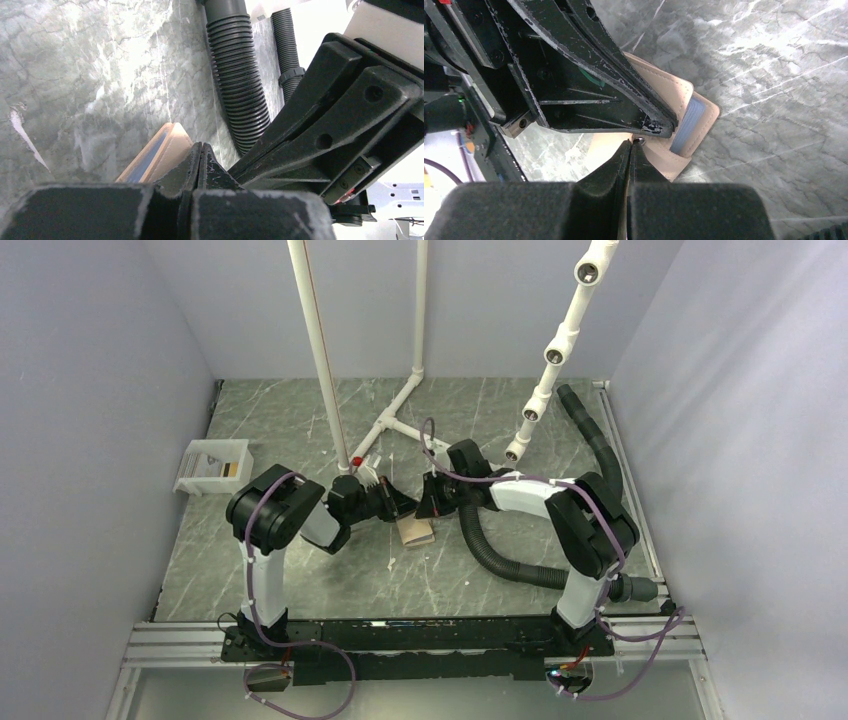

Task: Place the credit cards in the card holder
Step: Close the card holder at the center of the board.

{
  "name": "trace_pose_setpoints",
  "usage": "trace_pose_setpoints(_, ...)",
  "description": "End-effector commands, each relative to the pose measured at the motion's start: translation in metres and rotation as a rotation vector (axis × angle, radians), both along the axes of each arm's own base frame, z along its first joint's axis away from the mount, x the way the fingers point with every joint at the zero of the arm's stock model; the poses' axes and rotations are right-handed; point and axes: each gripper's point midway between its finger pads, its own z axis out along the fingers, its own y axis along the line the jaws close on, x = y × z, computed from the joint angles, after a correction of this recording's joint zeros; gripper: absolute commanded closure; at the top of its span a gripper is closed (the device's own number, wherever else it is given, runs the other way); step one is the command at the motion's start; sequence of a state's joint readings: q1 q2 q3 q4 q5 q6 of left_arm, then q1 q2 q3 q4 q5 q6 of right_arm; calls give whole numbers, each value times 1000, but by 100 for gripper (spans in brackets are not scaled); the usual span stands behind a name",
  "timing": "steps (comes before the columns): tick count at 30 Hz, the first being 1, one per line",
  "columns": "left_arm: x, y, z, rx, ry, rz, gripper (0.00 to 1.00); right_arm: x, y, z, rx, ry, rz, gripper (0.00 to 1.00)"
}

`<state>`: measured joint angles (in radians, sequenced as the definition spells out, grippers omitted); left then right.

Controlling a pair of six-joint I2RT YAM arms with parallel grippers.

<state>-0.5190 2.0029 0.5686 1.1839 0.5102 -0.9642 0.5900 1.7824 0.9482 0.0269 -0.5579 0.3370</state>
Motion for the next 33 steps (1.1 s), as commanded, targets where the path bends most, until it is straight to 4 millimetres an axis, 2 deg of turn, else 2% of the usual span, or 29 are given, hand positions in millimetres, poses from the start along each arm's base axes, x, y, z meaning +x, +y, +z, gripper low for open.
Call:
trace_pose_setpoints(1, -50, 10, -74, 173, 246, -74, 100, -6, 3, -22, -148, -48, 59, 100)
trace_pose_setpoints(7, -51, 8, -76, 163, 260, -83, 100, -17, 3, -40, -300, -77, 115, 100)
trace_pose_setpoints(13, -50, 10, -70, 131, 262, -88, 100, -21, 2, -54, -359, -81, 112, 100)
trace_pose_setpoints(17, -43, 17, -50, 116, 251, -87, 92, -25, -5, -63, -380, -64, 100, 100)
trace_pose_setpoints(18, -42, 17, -46, 121, 256, -91, 86, -26, -6, -66, -388, -60, 97, 100)
trace_pose_setpoints(20, -41, 17, -33, 120, 252, -94, 82, -26, -8, -71, -394, -41, 85, 100)
trace_pose_setpoints(26, -41, 20, 5, 112, 241, -81, 72, -30, -12, -74, -273, 62, 24, 100)
trace_pose_setpoints(33, -54, 53, 25, 235, 307, 67, 59, -32, -16, -82, -241, 106, 25, 100)
